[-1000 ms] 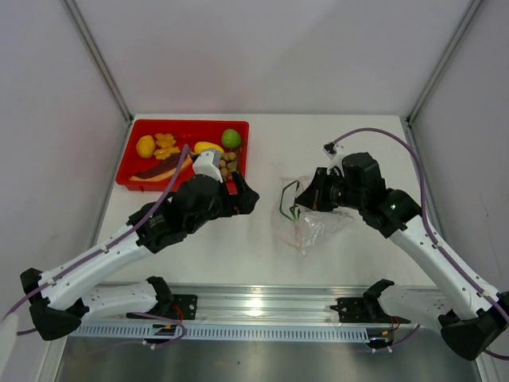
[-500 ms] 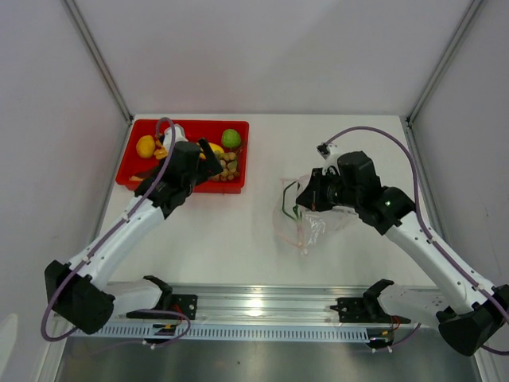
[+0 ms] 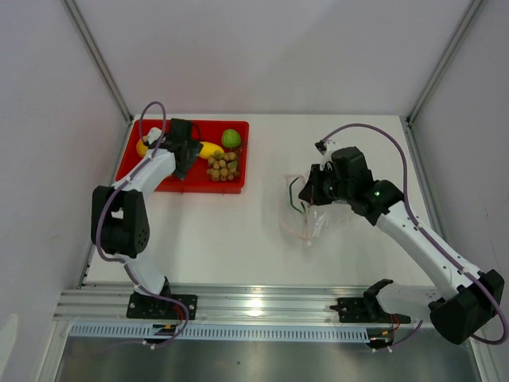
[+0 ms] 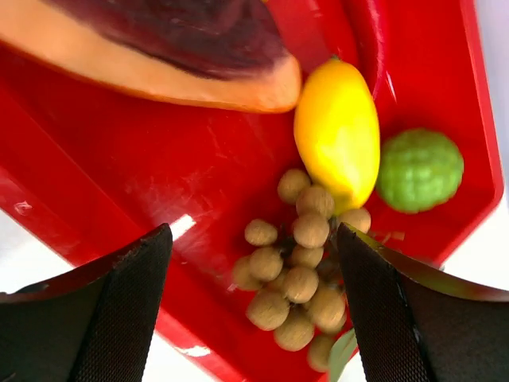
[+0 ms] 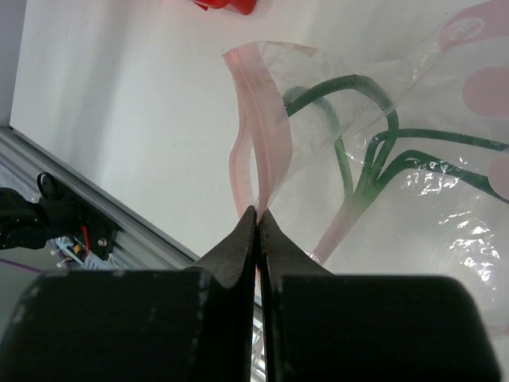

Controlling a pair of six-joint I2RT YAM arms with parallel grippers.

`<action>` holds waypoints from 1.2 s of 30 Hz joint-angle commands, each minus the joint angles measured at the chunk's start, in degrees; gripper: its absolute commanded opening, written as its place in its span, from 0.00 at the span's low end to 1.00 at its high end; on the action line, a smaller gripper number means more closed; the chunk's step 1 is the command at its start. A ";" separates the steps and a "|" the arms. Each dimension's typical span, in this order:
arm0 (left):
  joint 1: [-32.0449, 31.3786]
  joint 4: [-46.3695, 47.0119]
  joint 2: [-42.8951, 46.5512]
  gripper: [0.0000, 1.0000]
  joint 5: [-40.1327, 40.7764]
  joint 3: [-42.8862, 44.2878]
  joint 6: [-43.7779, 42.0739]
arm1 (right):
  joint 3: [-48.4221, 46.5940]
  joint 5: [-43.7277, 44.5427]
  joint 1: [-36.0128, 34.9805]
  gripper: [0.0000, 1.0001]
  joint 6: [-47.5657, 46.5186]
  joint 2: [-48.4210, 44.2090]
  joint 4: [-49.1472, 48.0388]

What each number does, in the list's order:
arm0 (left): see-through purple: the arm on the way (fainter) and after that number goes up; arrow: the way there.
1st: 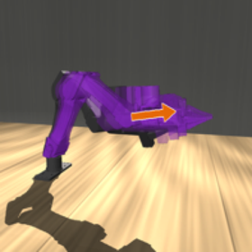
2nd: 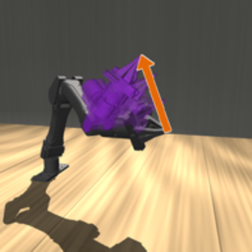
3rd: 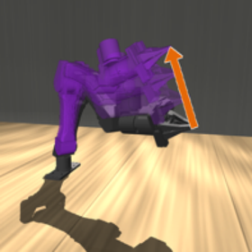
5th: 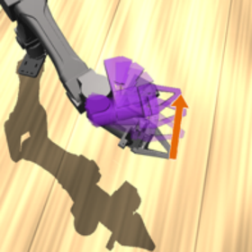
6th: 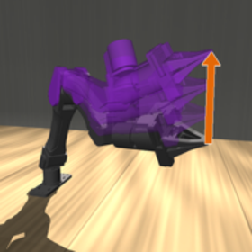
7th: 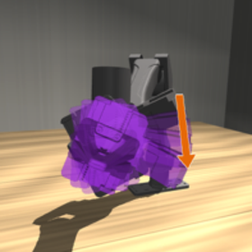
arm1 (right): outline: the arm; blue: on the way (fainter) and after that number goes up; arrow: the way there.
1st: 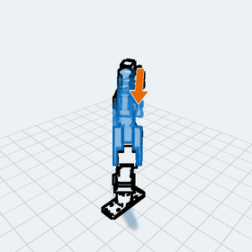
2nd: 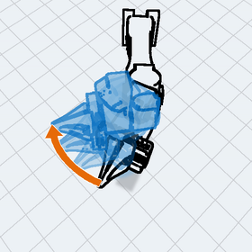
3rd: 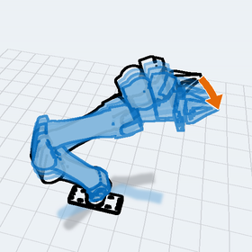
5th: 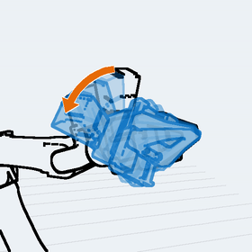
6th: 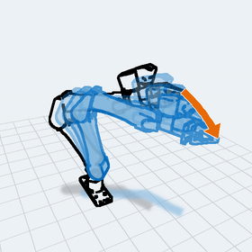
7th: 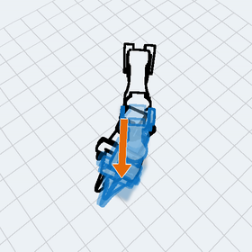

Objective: Place the food in the zip-top bag and seal the zipper
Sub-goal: Place the fake vegetable in the zipper food storage bag, then pick up the fake food from the bin.

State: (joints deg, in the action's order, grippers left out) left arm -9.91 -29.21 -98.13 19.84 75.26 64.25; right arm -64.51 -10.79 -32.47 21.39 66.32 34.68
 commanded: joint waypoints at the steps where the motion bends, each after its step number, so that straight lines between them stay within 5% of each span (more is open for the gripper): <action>1: 0.51 -4.70 -2.85 0.85 1.25 7.07 15.36 | 0.70 -0.81 1.09 0.00 -1.52 0.91 -3.30; 7: 3.23 -9.36 -13.65 0.85 -2.78 16.04 25.30 | 2.11 -3.01 2.06 0.00 -1.26 1.97 -5.14; 15: 4.99 -5.07 -14.64 0.77 -4.72 8.69 40.50 | 2.90 -4.33 2.50 0.00 -1.35 2.14 -6.11; 36: 9.21 -1.91 -23.42 0.80 -7.88 14.38 43.42 | 5.89 -6.62 4.34 0.00 -1.35 1.88 -8.66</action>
State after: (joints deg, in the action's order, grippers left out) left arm -2.07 -32.62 -120.16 12.99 88.20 106.52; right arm -58.81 -16.43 -28.47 20.71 68.60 28.80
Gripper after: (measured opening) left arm 0.792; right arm 0.006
